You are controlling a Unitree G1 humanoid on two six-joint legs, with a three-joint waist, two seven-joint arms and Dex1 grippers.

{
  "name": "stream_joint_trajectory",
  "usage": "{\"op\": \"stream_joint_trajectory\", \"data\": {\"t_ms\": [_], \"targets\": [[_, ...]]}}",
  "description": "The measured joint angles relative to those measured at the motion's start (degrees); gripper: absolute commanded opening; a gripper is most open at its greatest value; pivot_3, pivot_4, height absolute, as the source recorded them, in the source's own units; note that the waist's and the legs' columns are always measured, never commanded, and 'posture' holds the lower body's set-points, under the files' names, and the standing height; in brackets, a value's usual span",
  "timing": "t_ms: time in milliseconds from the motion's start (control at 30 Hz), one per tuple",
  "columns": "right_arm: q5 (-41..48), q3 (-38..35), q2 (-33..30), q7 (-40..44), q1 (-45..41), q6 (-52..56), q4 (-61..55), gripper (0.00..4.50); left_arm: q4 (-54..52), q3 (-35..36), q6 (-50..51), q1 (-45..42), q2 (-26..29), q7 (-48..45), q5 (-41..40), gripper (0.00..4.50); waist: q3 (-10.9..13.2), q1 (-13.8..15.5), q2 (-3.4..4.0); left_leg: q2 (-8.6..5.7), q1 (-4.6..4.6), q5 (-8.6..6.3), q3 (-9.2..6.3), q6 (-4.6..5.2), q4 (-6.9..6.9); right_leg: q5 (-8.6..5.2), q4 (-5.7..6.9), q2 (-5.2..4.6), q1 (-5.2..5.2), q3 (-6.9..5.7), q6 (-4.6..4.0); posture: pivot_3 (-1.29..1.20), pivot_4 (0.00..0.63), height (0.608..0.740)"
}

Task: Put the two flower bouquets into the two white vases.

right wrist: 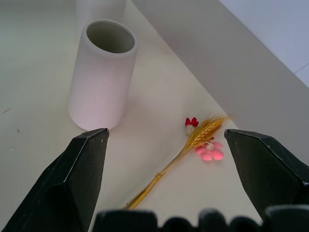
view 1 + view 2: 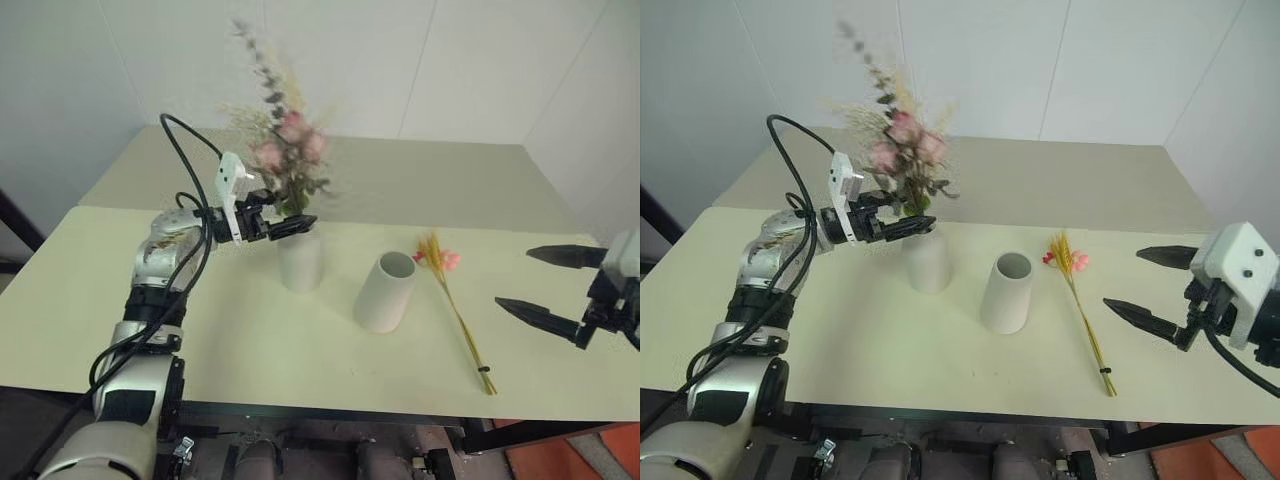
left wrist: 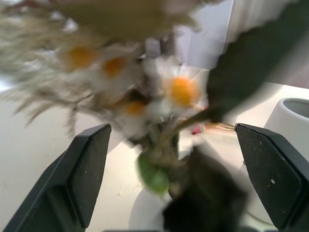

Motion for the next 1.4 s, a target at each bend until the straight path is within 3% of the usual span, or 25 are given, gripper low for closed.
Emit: {"op": "stream_joint_trajectory", "data": {"t_ms": [400, 567, 700, 867, 933, 1133, 1400], "targets": [[-2.3, 0.1, 0.2, 0.0, 0.6, -0.9, 1.1, 4.5, -3.1, 1.8, 6.2, 1.8, 18.0, -15.7, -3.6, 4.47, 0.0, -1.1, 0.03, 0.08, 0.05, 0.0, 0.03, 0.0, -0.02, -0.01, 0.03, 0.03, -0.02, 0.0, -0.05, 0.0, 0.15, 0.74], [-2.3, 0.3, 0.2, 0.0, 0.5, -0.9, 1.2, 4.5, -7.7, 3.0, 7.3, 11.1, 24.4, -17.9, -3.7, 4.47, 0.0, -1.3, 0.04, 0.15, 0.01, 0.0, 0.07, 0.0, -0.02, -0.03, 0.04, 0.03, -0.06, -0.02, -0.1, 0.0, 0.15, 0.74], [-3.4, 0.7, -1.1, -2.0, 0.3, 2.1, 1.6, 4.5, -18.2, 8.4, 12.4, 17.2, 26.3, -17.7, -9.8, 4.47, 0.0, -1.1, 0.03, 0.21, -0.03, 0.0, 0.13, 0.0, -0.01, -0.18, 0.03, -0.01, -0.05, -0.07, -0.37, 0.0, 0.15, 0.74], [-5.6, 12.7, -8.7, -8.7, -7.8, 13.6, 2.1, 4.5, -31.3, 11.5, 17.0, 17.2, 26.7, -17.2, -17.9, 4.47, 0.0, -1.2, 0.08, 0.27, 0.12, 0.0, 0.33, -0.01, -0.03, -0.17, 0.03, -0.04, -0.08, -0.03, -0.57, 0.0, 0.15, 0.74], [-5.3, 20.9, -9.8, -9.6, -16.3, 19.7, 4.6, 4.5, -34.4, 10.1, 16.2, 18.5, 27.9, -18.4, -17.9, 4.47, 0.0, -1.6, 0.09, 0.32, 0.17, 0.0, 0.35, -0.01, -0.04, -0.18, 0.02, 0.02, -0.08, -0.01, -0.62, 0.0, 0.15, 0.74], [-6.2, 38.6, -2.9, -12.6, -38.6, 34.0, 19.9, 4.5, -37.6, 4.6, 11.4, 22.1, 29.1, -21.8, -14.8, 4.47, 0.0, -2.2, 0.15, 0.35, 0.0, 0.0, 0.41, 0.01, -0.07, -0.15, 0.0, 0.07, -0.28, 0.07, -0.71, 0.0, 0.15, 0.74], [-9.4, 47.6, 4.0, -14.1, -41.5, 35.3, 27.7, 4.5, -39.0, 4.5, 9.4, 25.7, 29.4, -21.0, -13.8, 4.47, 0.0, -1.5, 0.18, 0.32, -0.2, -0.01, 0.41, 0.03, -0.05, 0.01, 0.04, 0.06, -0.37, 0.06, -0.37, 0.0, 0.15, 0.74]]}}
